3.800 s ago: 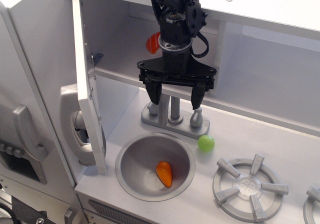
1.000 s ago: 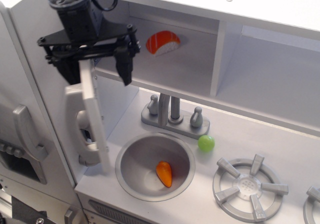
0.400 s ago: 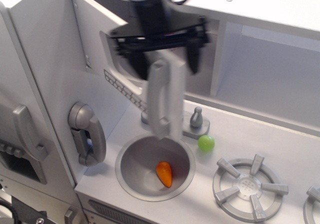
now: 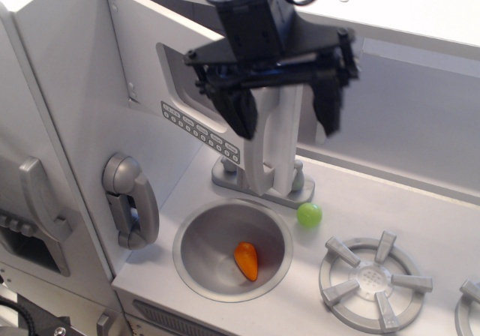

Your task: Close microwave

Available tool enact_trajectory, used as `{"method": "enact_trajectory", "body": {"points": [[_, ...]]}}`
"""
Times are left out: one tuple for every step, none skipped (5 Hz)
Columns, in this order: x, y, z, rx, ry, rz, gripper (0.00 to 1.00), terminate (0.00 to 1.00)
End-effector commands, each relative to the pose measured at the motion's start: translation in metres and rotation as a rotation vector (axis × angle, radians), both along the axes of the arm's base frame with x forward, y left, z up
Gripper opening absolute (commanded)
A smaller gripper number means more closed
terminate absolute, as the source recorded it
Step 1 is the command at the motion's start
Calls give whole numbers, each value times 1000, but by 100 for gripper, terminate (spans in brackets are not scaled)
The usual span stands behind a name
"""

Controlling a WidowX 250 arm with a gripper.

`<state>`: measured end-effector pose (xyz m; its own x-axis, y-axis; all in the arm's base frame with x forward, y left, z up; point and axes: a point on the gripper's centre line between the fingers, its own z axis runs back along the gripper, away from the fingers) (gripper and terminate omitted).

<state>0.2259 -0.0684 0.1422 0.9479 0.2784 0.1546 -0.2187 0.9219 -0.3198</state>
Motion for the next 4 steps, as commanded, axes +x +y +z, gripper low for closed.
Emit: {"method": "enact_trajectory", "body": {"points": [[-38,33,1,84,25,-60,100,0],[-22,63,-20,203,35,-6,100,0],[-2,88,-39,238,57,38,100,0],[15,105,-47,257,65,89,100,0]]}}
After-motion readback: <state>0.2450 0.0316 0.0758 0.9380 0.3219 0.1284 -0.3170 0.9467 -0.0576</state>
